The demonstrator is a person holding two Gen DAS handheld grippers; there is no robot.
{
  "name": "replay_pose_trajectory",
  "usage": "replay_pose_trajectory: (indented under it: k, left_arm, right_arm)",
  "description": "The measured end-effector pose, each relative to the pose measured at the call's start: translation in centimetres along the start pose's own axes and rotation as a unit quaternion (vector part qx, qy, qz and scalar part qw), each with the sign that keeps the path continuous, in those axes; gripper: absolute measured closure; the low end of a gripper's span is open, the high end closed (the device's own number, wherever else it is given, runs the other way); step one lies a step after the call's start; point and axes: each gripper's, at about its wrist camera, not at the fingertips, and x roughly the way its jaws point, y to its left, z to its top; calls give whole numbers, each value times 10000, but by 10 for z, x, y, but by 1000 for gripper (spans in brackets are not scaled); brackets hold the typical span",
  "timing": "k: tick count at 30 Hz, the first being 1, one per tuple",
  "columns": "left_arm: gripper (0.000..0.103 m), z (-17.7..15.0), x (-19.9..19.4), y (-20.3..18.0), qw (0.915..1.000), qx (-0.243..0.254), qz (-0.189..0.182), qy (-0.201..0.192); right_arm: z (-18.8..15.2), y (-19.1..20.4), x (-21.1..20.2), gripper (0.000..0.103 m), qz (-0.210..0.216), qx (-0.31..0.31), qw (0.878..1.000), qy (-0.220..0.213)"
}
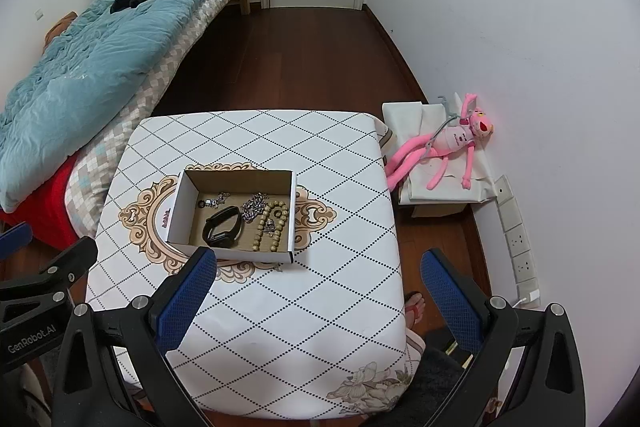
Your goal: Organize jewelry
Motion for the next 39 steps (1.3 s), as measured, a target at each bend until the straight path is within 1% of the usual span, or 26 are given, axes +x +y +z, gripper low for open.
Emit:
replay_pose_trajectory:
  k: [39]
  left_arm:
    - [0,-1,-3,-2,10000,2,-25,-29]
  right_arm:
    - [-4,6,-2,0,0,-66,10000,14]
